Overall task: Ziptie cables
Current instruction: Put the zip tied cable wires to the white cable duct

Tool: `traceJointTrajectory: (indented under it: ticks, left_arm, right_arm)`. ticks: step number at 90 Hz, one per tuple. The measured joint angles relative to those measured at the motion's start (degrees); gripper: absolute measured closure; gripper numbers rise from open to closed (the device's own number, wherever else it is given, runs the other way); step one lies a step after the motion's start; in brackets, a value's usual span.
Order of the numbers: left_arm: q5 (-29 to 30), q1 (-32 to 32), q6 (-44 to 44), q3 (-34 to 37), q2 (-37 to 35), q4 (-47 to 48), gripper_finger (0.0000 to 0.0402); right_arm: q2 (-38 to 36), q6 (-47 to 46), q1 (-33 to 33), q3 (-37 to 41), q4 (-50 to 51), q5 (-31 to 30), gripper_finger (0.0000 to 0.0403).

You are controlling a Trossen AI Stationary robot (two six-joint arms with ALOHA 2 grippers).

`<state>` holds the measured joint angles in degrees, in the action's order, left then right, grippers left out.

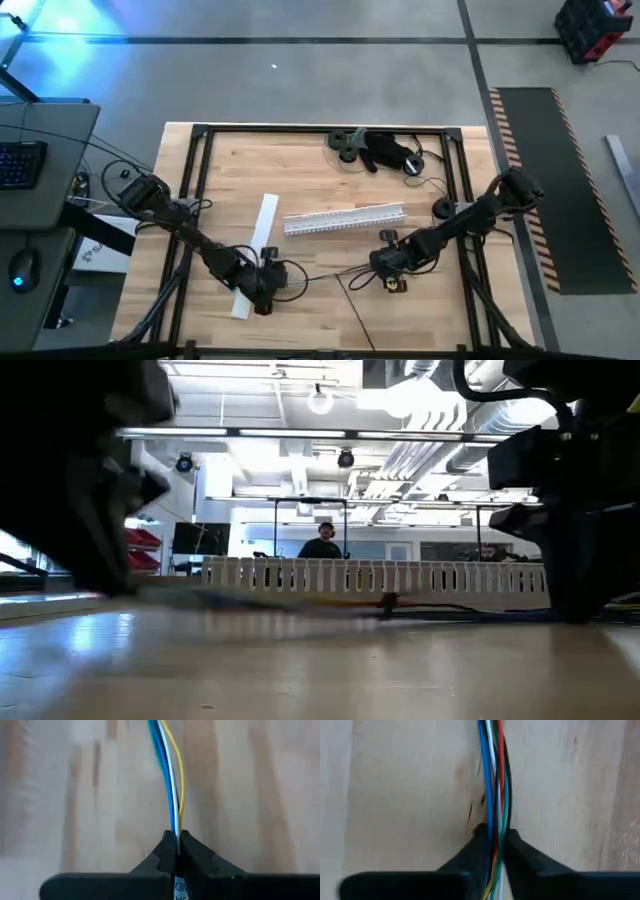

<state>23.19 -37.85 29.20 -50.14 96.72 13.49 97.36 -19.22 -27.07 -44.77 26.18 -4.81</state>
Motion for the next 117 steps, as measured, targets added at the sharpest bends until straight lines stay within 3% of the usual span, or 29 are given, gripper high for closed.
traceJointTrajectory:
  ticks: [12, 34, 47, 59, 83, 101, 117]
  left_arm:
    - [4.89, -1.32, 1.23, -0.05, -3.16, 2.71, 0.0401]
    - [5.46, -1.79, 0.71, -0.10, -5.09, 2.54, 0.0401]
    - [4.44, -3.07, 0.20, -0.14, -5.15, 1.73, 0.0401]
    - [6.87, -4.56, 0.16, -0.16, -6.21, 1.25, 0.0401]
    - [17.76, -7.46, -1.93, -0.27, -11.87, -0.38, 0.0401]
    - [19.26, -7.73, -4.04, -0.27, -14.35, -0.65, 0.0401]
    - [19.46, -7.71, -4.21, -0.27, -14.29, -1.02, 0.0401]
  right_arm:
    - [-0.04, -0.86, -0.35, 0.19, -0.74, 0.21, 0.0390]
    - [-0.09, -3.12, -0.33, 0.26, -0.33, -1.17, 0.0280]
    - [-0.15, -3.42, -0.28, 0.42, -0.03, -1.26, 0.0251]
    - [-0.15, -2.77, -0.26, 0.42, 0.02, -0.84, 0.0254]
    - [-0.15, -2.83, -0.31, 0.63, -1.25, -1.00, 0.0261]
    - [-0.15, -2.84, 0.26, 0.76, -1.91, -2.32, 0.0262]
    - [-0.15, -1.76, 0.28, 0.96, -3.64, -2.33, 0.0311]
